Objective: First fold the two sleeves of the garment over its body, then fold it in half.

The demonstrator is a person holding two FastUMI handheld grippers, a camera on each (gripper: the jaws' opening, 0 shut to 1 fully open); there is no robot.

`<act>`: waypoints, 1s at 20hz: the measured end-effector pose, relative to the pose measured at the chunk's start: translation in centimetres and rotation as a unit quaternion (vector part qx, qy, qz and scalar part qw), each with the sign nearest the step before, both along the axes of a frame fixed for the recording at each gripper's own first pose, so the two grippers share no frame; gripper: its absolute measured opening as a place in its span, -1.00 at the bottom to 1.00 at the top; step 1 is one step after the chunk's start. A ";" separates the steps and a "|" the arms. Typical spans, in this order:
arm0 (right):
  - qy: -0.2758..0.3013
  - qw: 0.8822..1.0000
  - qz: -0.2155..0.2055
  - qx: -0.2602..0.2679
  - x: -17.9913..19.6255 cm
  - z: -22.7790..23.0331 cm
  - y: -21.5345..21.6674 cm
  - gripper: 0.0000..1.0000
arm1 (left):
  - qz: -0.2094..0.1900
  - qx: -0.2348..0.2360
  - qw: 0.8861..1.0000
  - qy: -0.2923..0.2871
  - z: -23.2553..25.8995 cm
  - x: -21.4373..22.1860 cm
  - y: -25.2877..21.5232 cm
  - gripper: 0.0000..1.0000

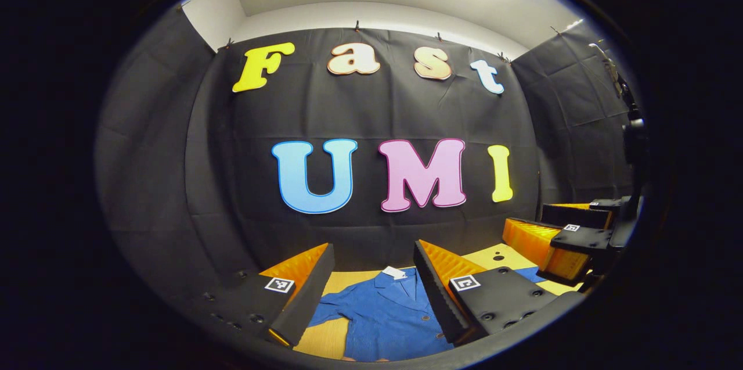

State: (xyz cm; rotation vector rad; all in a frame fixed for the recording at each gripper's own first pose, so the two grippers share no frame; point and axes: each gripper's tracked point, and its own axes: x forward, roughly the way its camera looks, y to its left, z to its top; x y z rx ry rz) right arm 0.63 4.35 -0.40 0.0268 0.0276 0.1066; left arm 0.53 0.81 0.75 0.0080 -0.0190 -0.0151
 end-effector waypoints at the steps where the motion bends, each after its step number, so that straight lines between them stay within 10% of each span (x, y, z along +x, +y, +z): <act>1: 0.001 1.000 -0.003 0.000 0.1 -0.1 -0.2 0.95 | 0.000 -0.001 1.000 -0.003 0.1 -0.1 0.0 0.60; 20: 0.016 0.999 -0.040 -0.003 4.1 -1.4 -5.9 0.83 | 0.010 -0.013 1.000 -0.014 0.3 0.9 -2.1 0.60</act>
